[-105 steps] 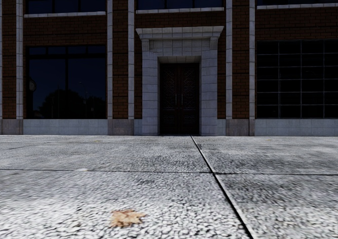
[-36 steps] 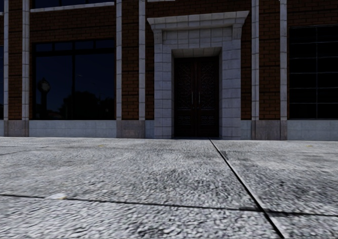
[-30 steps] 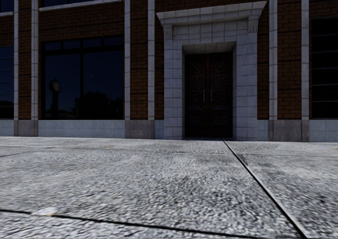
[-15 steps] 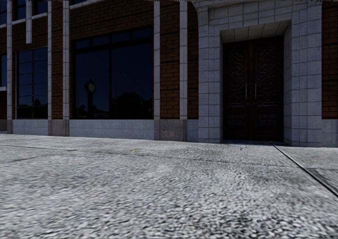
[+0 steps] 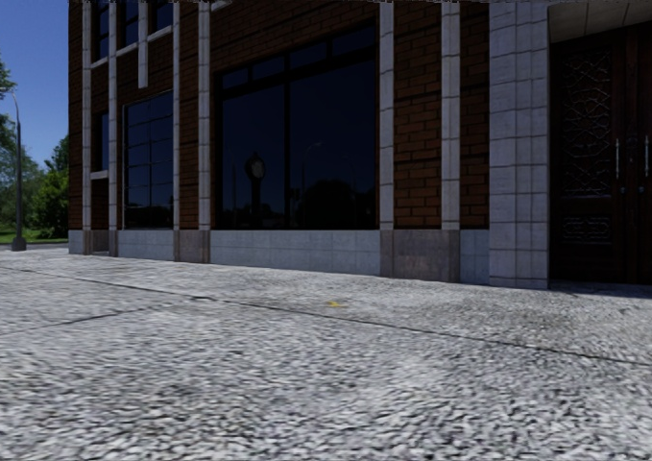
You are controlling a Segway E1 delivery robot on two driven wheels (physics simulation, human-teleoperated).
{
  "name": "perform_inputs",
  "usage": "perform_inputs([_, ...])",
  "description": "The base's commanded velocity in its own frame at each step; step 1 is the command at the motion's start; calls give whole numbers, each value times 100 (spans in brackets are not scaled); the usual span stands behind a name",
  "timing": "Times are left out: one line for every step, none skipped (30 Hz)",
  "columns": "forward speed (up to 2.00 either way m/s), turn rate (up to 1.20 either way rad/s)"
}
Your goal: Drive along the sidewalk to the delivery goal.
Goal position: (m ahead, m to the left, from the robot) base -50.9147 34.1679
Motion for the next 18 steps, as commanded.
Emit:
perform_inputs([200, 54])
perform_inputs([200, 54])
perform_inputs([200, 54])
perform_inputs([200, 54])
perform_inputs([200, 54])
perform_inputs([200, 54])
perform_inputs([200, 54])
perform_inputs([200, 54])
perform_inputs([200, 54])
perform_inputs([200, 54])
perform_inputs([200, 54])
perform_inputs([200, 54])
perform_inputs([200, 54])
perform_inputs([200, 54])
perform_inputs([200, 54])
perform_inputs([200, 54])
perform_inputs([200, 54])
perform_inputs([200, 54])
